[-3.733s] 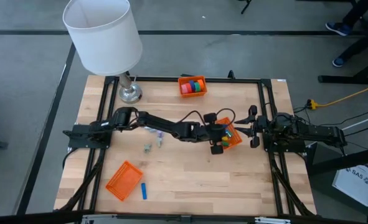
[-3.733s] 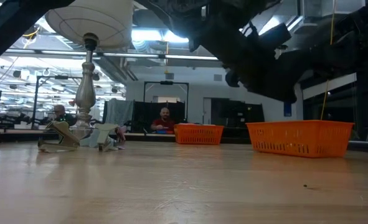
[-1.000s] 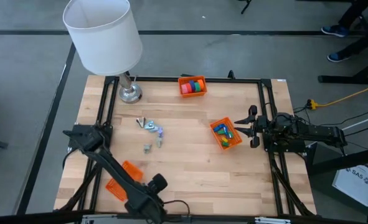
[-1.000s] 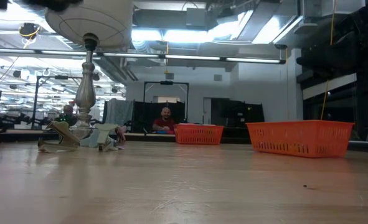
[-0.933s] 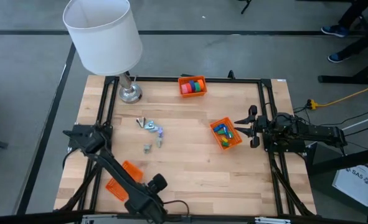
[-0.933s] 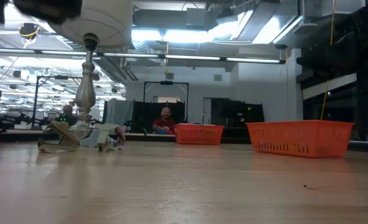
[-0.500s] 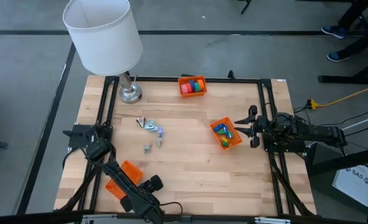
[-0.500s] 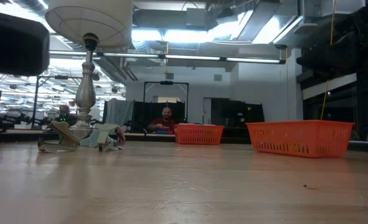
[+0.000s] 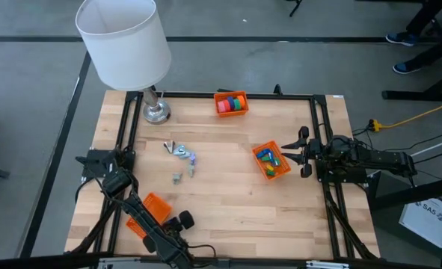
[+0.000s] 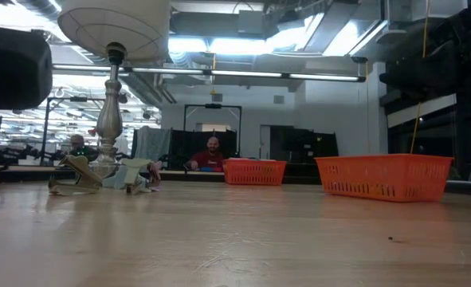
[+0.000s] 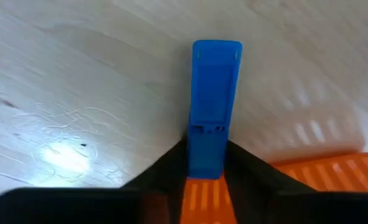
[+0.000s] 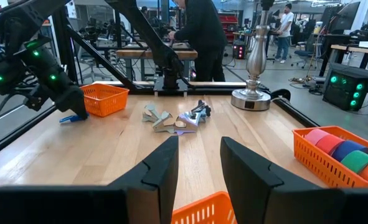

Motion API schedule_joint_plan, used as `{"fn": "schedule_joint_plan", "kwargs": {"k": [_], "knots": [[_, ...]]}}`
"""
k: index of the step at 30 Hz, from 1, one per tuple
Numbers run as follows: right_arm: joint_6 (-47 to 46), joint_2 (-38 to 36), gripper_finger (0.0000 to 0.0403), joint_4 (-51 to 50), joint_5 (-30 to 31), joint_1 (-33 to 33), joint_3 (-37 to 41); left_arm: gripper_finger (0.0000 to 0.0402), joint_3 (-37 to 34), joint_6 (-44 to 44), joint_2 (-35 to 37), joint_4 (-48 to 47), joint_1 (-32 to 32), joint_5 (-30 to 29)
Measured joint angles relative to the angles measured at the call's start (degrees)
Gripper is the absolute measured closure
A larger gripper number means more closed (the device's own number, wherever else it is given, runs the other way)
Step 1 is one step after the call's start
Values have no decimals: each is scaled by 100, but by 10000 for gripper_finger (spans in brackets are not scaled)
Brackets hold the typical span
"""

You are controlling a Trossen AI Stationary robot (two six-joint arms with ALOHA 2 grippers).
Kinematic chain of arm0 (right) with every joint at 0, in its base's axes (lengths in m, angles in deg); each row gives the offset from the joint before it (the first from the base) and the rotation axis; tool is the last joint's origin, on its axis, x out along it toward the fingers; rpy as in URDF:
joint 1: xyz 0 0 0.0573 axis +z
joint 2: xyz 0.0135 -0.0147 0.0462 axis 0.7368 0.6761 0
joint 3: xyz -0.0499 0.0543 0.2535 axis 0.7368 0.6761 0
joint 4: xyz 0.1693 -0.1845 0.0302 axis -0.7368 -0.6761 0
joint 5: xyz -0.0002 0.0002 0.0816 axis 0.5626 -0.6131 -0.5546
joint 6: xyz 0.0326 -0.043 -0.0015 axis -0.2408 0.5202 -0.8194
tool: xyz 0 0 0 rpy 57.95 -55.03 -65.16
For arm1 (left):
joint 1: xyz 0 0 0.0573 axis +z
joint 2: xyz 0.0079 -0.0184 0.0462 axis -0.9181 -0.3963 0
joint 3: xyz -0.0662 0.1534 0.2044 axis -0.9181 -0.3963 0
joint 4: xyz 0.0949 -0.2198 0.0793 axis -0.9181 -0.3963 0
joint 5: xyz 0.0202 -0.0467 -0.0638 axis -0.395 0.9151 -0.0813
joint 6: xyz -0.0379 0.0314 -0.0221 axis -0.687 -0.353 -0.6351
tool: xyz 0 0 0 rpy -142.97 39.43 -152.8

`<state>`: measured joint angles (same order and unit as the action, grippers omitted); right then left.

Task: Pick and place Stapler, Stapler remover, tape
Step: Put the blue stapler into the middle orange bin

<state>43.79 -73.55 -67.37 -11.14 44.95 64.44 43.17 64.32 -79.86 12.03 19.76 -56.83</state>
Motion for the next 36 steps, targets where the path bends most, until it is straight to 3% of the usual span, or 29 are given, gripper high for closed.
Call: {"fn": "schedule_joint_plan", "kwargs": {"k": [3,12,25,32,36], "knots": [[0,0,279,1,1,0,0,335,0,-27,-2,-7,11,8],[0,0,279,2,0,-2,0,335,-11,-38,177,261,605,140],[0,0,279,2,0,-1,0,335,-4,1374,262,1208,2088,116],[0,0,279,2,0,0,0,335,-4,2536,260,1396,2858,-292],[0,0,279,2,0,-2,0,335,4,2568,271,1891,3371,-236]]}}
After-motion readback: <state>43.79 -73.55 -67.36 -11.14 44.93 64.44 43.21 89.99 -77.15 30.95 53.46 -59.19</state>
